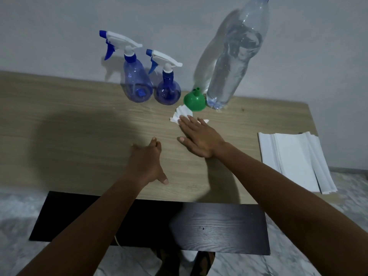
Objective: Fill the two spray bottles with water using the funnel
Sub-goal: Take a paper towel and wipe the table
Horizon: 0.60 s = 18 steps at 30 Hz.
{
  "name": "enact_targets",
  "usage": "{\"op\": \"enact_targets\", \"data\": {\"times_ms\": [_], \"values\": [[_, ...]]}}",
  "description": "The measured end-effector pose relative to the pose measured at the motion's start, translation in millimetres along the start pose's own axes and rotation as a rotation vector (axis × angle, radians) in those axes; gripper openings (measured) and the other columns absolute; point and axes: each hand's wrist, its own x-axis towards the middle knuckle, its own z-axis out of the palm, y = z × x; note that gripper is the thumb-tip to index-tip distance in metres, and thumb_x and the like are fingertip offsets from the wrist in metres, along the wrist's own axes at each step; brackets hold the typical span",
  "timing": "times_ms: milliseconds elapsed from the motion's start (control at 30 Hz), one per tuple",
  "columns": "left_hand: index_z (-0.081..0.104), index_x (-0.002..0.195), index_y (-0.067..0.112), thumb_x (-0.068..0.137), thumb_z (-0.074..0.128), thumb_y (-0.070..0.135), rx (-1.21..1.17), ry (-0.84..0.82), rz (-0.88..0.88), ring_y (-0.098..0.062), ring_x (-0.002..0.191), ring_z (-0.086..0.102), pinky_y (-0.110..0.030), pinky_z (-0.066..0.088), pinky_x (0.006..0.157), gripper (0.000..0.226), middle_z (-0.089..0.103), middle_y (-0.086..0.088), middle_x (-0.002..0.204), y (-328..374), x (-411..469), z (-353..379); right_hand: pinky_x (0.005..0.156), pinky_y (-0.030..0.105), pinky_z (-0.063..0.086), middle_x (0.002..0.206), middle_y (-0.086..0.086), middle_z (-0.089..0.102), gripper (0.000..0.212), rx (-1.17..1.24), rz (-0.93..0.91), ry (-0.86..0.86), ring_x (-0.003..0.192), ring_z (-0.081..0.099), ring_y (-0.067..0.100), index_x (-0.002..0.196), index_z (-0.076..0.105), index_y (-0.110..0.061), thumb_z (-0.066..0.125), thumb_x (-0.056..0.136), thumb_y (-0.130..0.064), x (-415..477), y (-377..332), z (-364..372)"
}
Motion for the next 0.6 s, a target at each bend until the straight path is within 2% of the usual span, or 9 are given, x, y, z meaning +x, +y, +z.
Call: {"op": "enact_targets", "data": {"times_ms": [100,167,300,433,600], "values": [[0.008,0.164,0.015,0.056,0.090,0.064,-0.083,-0.008,-0.032,-0.043,0.156,0.011,-0.060,0.016,0.125,0.144,-0.002,-0.001,0.173,2.5,-3.3,4.6,0.127,0.041,0.005,0.170,0.004,0.010,0.066,-0.014,-0.119,-0.040,0.157,0.005,0.021,0.162,0.014,-0.015,0.022,0.107,-0.051,-15.9,2.4,-0.3],[0.012,0.164,0.019,0.057,0.091,0.061,-0.124,0.006,-0.006,-0.041,0.156,0.005,-0.058,0.022,0.124,0.139,-0.001,0.006,0.173,11.7,-9.1,8.1,0.126,0.040,0.005,0.170,0.003,0.011,0.065,-0.005,-0.118,-0.032,0.157,0.005,0.021,0.162,0.015,-0.015,0.024,0.107,-0.050,-32.4,16.7,-0.4],[0.017,0.163,0.024,0.056,0.092,0.058,-0.067,0.033,0.137,-0.038,0.158,-0.002,-0.055,0.018,0.125,0.136,0.002,0.008,0.173,46.1,-18.9,18.2,0.127,0.046,0.009,0.169,0.004,0.012,0.066,0.089,0.077,0.021,0.157,0.008,0.024,0.162,0.016,-0.017,0.020,0.105,-0.051,-60.8,55.5,-3.7],[0.012,0.164,0.028,0.053,0.095,0.054,-0.091,0.023,0.136,-0.040,0.157,-0.009,-0.057,0.014,0.124,0.141,-0.003,0.012,0.173,57.5,-16.8,26.5,0.125,0.052,0.016,0.168,0.006,0.019,0.067,0.175,0.184,0.075,0.156,0.013,0.027,0.160,0.023,-0.016,0.019,0.104,-0.051,-76.5,79.1,-5.0],[0.012,0.164,0.031,0.051,0.092,0.062,-0.071,0.042,0.137,-0.037,0.158,-0.005,-0.055,0.020,0.125,0.142,-0.001,0.016,0.172,54.6,-19.7,27.2,0.124,0.050,0.015,0.167,0.010,0.022,0.064,0.180,0.266,0.137,0.155,0.018,0.032,0.159,0.026,-0.011,0.019,0.105,-0.046,-96.5,37.6,18.9]]}}
